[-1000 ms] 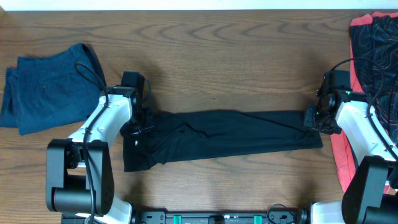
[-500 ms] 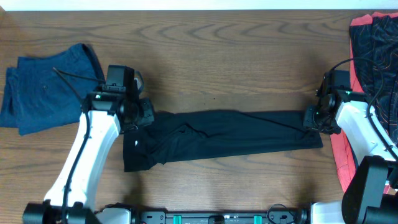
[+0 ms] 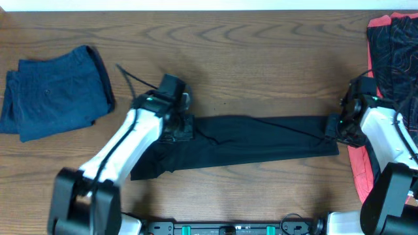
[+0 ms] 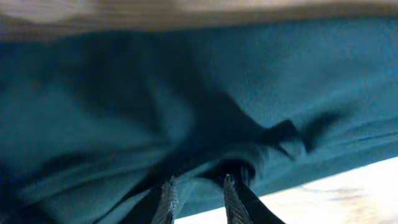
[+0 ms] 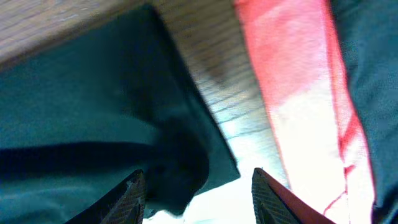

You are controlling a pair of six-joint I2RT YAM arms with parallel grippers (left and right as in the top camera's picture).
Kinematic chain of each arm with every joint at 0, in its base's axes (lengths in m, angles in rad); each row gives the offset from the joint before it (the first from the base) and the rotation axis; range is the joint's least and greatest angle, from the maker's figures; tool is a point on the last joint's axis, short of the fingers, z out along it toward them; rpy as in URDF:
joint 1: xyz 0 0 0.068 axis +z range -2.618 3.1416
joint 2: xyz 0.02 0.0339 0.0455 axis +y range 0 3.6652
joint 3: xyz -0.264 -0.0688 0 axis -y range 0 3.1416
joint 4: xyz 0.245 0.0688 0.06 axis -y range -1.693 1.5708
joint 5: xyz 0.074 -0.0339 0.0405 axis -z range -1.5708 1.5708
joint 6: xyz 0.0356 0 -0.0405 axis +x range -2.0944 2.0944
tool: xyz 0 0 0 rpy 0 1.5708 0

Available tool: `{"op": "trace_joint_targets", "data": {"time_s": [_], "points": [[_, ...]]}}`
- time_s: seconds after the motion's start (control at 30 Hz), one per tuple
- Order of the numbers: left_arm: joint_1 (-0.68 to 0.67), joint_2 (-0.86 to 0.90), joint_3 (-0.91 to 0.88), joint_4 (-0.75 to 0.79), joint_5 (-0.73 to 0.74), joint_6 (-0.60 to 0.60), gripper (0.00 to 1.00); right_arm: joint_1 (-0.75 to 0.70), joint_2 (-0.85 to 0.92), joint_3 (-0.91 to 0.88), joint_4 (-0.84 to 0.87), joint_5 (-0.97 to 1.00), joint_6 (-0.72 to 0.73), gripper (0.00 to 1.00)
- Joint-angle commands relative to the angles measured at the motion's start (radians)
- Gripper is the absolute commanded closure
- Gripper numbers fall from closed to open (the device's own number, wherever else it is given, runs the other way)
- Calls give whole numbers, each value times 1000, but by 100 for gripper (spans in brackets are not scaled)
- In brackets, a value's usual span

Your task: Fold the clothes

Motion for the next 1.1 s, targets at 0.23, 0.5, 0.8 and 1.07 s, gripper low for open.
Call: {"op": "trace_joint_targets", "data": {"time_s": [0.23,0.5,0.8,1.07], "points": [[-8,192,-12,26,-2,13,72,-19,-10,-56,79,-85,-58,48],[-8,194,-11,33,-2,13,72,-19,-11,-64,78,-186,-93,50],[-8,194,-11,34,-2,13,72,-19,-11,-64,33,-177,-93,60],[-8,194,-11,34,-2,13,72,-19,-11,-64,30,-80,-55,71]]}}
